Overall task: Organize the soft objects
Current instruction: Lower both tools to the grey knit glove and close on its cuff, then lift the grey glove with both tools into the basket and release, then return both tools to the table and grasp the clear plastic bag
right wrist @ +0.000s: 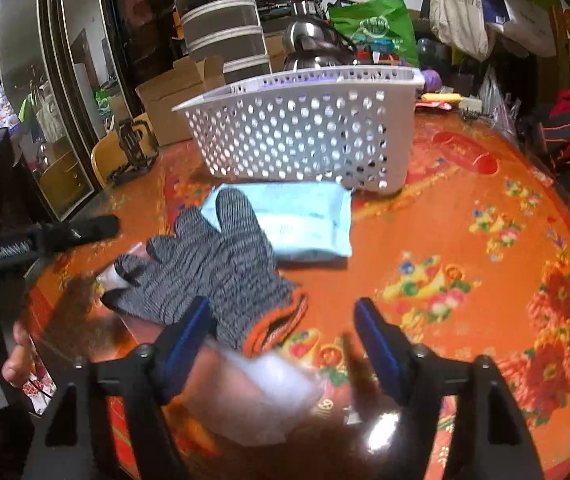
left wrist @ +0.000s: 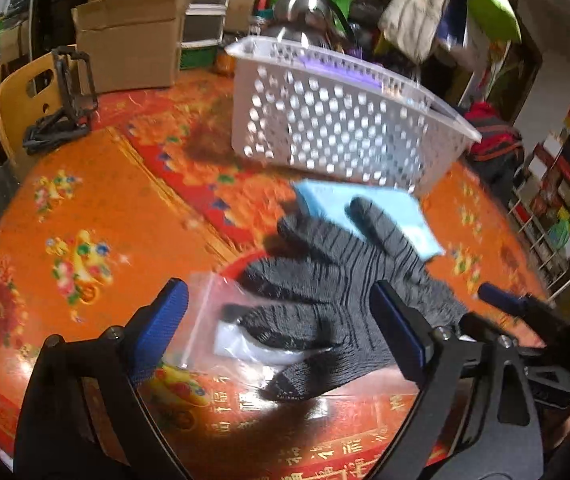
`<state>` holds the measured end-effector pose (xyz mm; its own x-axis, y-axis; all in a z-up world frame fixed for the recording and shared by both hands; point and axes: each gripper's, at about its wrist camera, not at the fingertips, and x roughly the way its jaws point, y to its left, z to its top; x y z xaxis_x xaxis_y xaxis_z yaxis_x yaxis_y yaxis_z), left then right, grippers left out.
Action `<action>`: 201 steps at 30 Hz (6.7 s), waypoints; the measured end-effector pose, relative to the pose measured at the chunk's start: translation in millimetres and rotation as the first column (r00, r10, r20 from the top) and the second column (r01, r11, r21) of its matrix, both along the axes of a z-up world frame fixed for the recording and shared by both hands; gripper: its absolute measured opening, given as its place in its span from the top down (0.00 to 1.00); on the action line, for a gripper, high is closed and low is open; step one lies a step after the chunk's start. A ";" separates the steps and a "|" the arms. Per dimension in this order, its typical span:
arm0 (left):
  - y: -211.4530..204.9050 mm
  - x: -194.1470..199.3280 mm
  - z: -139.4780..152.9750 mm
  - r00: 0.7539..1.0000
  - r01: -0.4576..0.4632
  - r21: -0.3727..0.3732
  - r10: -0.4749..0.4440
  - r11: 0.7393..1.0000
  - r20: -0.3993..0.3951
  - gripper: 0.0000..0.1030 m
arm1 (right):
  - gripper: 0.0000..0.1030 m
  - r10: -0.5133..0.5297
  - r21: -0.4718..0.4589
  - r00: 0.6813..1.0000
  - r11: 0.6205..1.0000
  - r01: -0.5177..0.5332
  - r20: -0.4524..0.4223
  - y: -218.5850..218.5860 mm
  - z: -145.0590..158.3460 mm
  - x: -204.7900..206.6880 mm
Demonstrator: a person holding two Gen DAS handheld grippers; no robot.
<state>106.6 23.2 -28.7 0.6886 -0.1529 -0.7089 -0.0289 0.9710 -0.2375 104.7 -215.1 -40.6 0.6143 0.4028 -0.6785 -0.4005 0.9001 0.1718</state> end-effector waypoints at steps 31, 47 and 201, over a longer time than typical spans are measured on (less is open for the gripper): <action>-38.7 -11.7 -27.2 0.998 0.014 0.173 -0.025 0.985 0.063 0.59 | 0.66 0.070 0.013 0.997 0.997 -0.069 -0.016 17.0 -12.9 4.3; -44.2 -5.9 -37.1 0.997 0.079 0.121 -0.081 0.989 0.010 0.86 | 0.80 0.089 0.002 0.996 0.996 -0.089 0.000 21.2 -14.1 -0.3; -16.0 -14.6 -47.9 0.995 0.101 0.130 -0.102 0.986 0.001 0.71 | 0.80 0.018 -0.033 0.994 0.999 -0.014 0.105 -9.1 -29.3 -43.1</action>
